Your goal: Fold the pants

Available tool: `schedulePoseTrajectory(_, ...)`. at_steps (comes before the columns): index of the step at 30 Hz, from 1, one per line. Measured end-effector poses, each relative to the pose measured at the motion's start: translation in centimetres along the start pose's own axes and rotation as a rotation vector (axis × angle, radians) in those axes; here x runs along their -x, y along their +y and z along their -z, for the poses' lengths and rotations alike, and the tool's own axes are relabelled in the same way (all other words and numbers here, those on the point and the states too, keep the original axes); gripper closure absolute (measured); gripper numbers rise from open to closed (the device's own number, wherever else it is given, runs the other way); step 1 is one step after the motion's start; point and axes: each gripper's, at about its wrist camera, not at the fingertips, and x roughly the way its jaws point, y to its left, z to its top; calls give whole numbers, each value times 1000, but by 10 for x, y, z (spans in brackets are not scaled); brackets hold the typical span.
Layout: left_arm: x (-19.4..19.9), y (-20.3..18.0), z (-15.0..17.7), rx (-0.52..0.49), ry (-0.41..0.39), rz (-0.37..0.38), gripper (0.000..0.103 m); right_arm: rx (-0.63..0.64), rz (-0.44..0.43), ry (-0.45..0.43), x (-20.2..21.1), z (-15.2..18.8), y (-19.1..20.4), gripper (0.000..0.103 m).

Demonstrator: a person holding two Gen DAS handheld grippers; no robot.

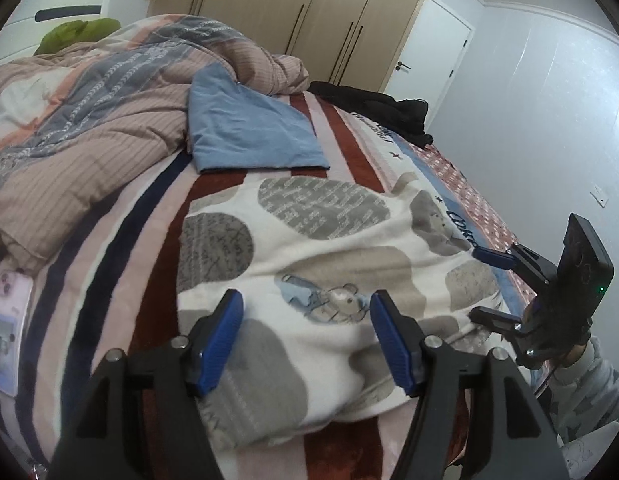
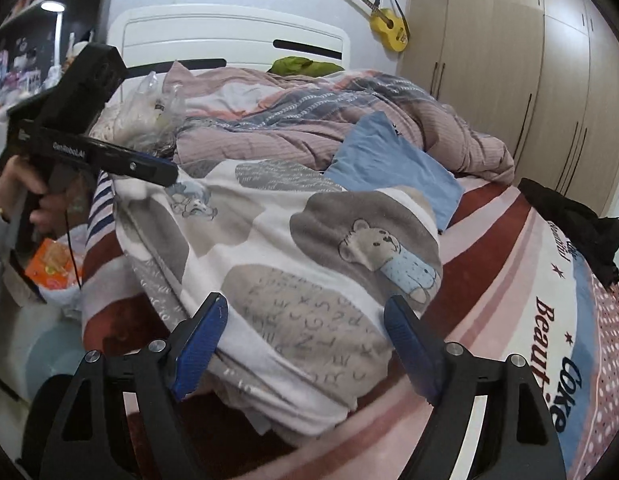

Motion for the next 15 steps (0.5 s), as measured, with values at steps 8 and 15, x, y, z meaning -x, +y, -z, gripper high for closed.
schedulePoseTrajectory(8,17,-2,3,39,-47,-68,40,-100,-26,9,9,12,-13,22)
schedulePoseTrajectory(15,39,-64,-14,-37,-113,-114,24,-174,15,-73,56,17,-27,22)
